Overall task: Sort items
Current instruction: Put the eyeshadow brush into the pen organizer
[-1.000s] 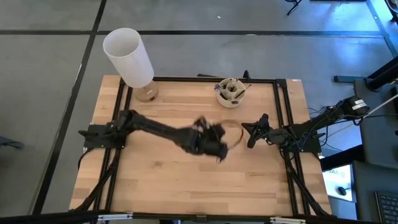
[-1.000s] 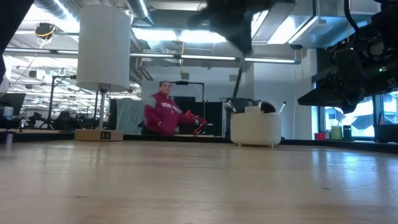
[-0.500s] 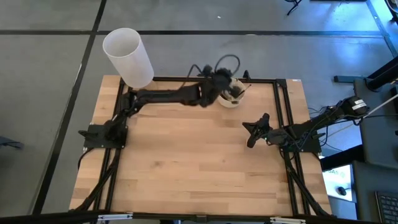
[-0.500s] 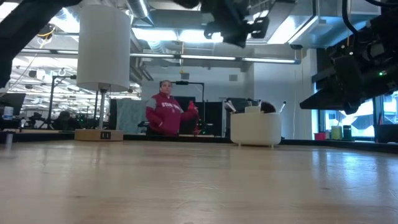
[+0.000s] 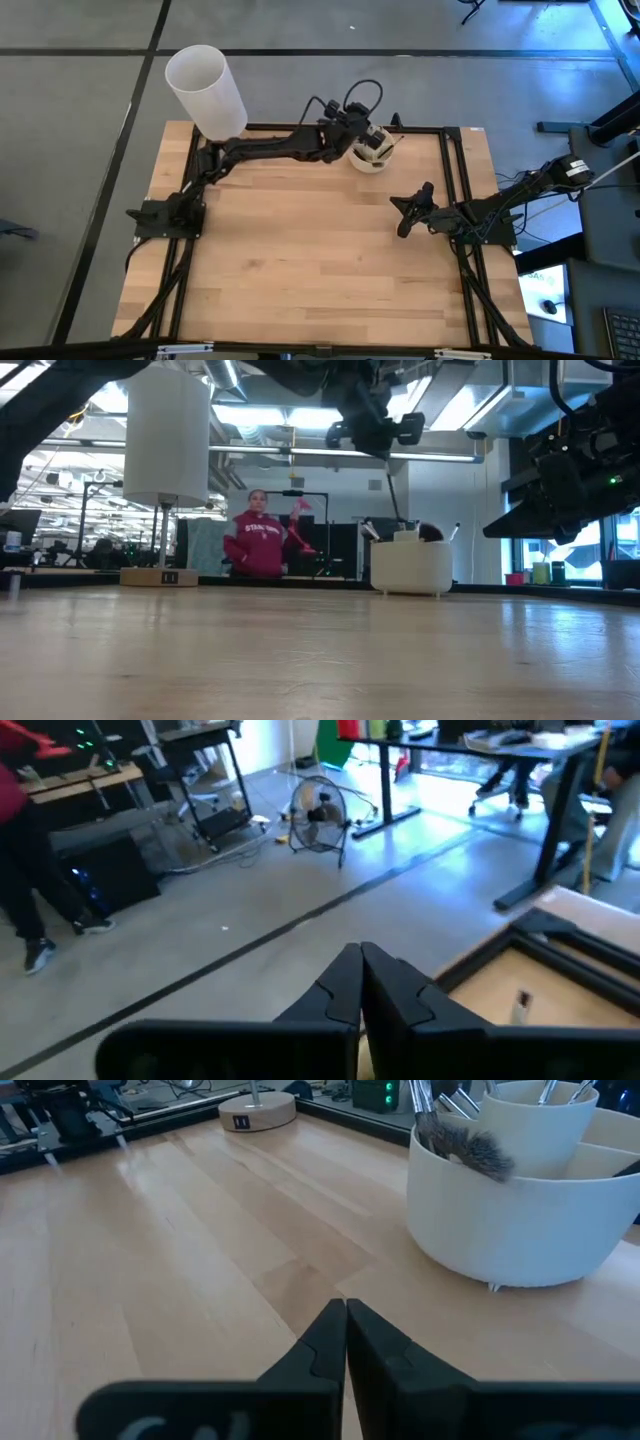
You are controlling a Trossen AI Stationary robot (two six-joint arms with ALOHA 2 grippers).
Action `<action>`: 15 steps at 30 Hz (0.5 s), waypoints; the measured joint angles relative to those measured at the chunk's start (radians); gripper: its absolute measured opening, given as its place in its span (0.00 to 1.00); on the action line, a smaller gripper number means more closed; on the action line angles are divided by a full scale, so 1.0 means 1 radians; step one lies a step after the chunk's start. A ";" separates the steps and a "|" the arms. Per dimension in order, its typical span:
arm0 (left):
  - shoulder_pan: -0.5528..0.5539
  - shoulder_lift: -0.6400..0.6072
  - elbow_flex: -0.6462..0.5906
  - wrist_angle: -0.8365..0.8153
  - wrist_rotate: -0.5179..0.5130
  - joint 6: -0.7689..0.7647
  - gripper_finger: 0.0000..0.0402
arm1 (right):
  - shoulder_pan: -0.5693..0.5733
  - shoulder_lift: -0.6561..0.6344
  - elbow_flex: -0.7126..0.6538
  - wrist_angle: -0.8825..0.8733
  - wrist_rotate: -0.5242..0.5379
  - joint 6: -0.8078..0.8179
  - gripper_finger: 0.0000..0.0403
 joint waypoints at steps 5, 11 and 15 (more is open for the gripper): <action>-0.027 0.003 0.000 -0.013 -0.001 -0.003 0.00 | 0.000 0.000 0.000 0.000 0.000 0.002 0.03; -0.041 0.003 -0.039 -0.020 -0.037 -0.021 0.00 | 0.000 0.000 0.000 0.000 0.000 0.012 0.03; -0.037 0.003 -0.112 0.000 -0.067 -0.049 0.01 | 0.000 0.000 0.000 0.000 0.000 0.020 0.03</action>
